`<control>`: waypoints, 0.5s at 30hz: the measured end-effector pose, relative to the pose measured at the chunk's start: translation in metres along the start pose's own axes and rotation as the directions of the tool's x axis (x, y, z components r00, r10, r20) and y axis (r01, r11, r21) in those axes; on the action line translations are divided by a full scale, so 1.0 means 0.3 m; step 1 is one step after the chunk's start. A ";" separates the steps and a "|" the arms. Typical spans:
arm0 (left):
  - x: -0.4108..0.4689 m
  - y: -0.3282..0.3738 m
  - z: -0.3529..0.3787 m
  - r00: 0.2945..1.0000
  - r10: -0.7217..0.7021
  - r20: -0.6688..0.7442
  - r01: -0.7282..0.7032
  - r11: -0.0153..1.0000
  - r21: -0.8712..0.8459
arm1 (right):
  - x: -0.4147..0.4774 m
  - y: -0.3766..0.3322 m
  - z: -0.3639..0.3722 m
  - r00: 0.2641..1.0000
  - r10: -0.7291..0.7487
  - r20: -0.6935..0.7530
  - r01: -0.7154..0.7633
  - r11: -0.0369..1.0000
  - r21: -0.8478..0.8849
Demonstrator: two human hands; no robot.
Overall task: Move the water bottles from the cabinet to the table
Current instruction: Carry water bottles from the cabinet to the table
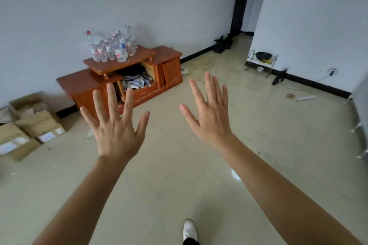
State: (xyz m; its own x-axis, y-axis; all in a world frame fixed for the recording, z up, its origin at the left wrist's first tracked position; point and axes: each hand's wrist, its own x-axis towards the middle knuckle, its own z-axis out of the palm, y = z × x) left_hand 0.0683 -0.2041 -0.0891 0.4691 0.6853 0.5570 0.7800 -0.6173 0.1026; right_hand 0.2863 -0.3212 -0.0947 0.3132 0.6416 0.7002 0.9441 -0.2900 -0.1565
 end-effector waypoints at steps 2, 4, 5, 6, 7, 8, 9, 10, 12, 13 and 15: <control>0.170 -0.058 0.097 1.000 -0.006 -0.020 0.007 0.999 0.050 | 0.152 0.004 0.169 1.000 -0.020 0.009 0.019 0.998 0.059; 0.343 -0.099 0.160 0.999 -0.012 -0.030 0.014 0.998 0.067 | 0.297 0.011 0.293 1.000 0.010 0.022 -0.013 0.994 0.112; 0.443 -0.121 0.186 1.000 -0.009 -0.022 0.011 0.997 0.079 | 0.381 0.014 0.355 0.999 0.035 0.031 -0.039 0.990 0.134; 0.522 -0.139 0.209 0.999 -0.005 -0.039 0.008 0.996 0.087 | 0.450 0.016 0.400 0.998 0.050 0.029 -0.053 0.988 0.145; 0.610 -0.164 0.235 0.999 0.007 -0.051 -0.002 0.995 0.098 | 0.533 0.020 0.454 0.999 0.043 0.034 -0.048 0.987 0.155; 0.691 -0.193 0.258 0.998 0.012 -0.063 -0.005 0.993 0.117 | 0.616 0.020 0.512 0.998 0.028 0.048 -0.035 0.985 0.168; 0.759 -0.223 0.282 0.996 0.003 -0.089 0.007 0.993 0.120 | 0.690 0.018 0.565 0.999 0.006 0.048 -0.015 0.982 0.186; 0.833 -0.267 0.309 0.994 -0.014 -0.106 0.028 0.991 0.131 | 0.780 0.002 0.629 0.998 -0.015 0.053 0.005 0.980 0.198; 0.918 -0.343 0.350 0.991 -0.052 -0.122 0.068 0.990 0.127 | 0.895 -0.030 0.728 0.997 -0.047 0.058 0.034 0.978 0.206; 0.952 -0.393 0.379 0.990 -0.073 -0.121 0.088 0.988 0.127 | 0.946 -0.056 0.785 0.996 -0.073 0.058 0.059 0.974 0.217; 1.057 -0.518 0.453 0.985 -0.119 -0.121 0.135 0.982 0.136 | 1.075 -0.128 0.932 0.990 -0.119 0.072 0.098 0.965 0.244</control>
State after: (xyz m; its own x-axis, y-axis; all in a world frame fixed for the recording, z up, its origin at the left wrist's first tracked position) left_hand 0.1523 0.1616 -0.0403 0.3194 0.7022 0.6363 0.8851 -0.4609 0.0643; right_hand 0.3799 0.0955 -0.0577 0.2051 0.7208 0.6621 0.9667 -0.0432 -0.2524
